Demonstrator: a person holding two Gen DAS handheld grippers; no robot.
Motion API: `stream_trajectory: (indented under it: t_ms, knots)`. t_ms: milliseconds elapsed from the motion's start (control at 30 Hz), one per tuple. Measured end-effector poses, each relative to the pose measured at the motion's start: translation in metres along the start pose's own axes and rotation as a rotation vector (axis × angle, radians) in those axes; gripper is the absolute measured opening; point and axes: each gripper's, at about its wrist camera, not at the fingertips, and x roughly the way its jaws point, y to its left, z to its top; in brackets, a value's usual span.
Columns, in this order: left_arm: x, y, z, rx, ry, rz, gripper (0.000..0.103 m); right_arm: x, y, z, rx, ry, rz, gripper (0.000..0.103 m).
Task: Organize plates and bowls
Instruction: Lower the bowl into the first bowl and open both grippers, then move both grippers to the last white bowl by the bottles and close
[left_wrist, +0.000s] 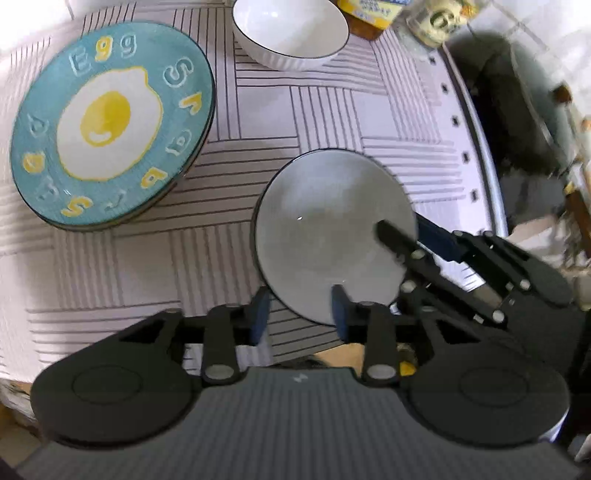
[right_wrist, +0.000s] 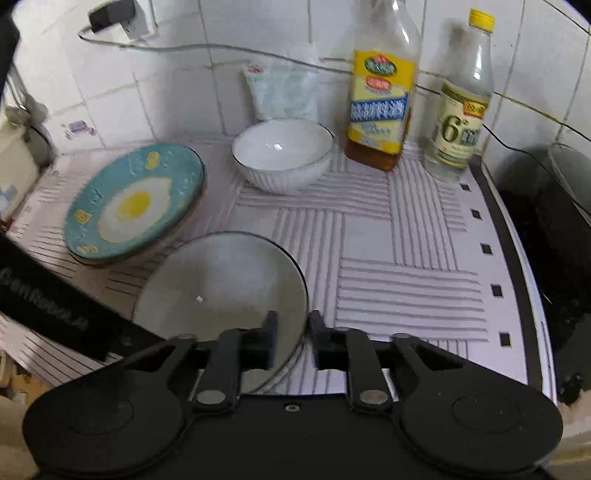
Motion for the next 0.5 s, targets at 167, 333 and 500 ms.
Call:
stream_trajectory:
  t_ms: [167, 333, 500]
  knots:
    - [-0.013, 0.009, 0.001, -0.033, -0.036, -0.025, 0.040, -0.011, -0.004, 0.018, -0.007, -0.059, 0.006, 0.042]
    - [-0.033, 0.021, 0.010, -0.068, -0.084, -0.042, 0.041, -0.015, -0.017, 0.039, 0.040, -0.116, 0.091, 0.047]
    - [-0.049, 0.038, 0.028, -0.083, -0.213, -0.048, 0.041, -0.008, -0.036, 0.060, 0.110, -0.146, 0.214, 0.056]
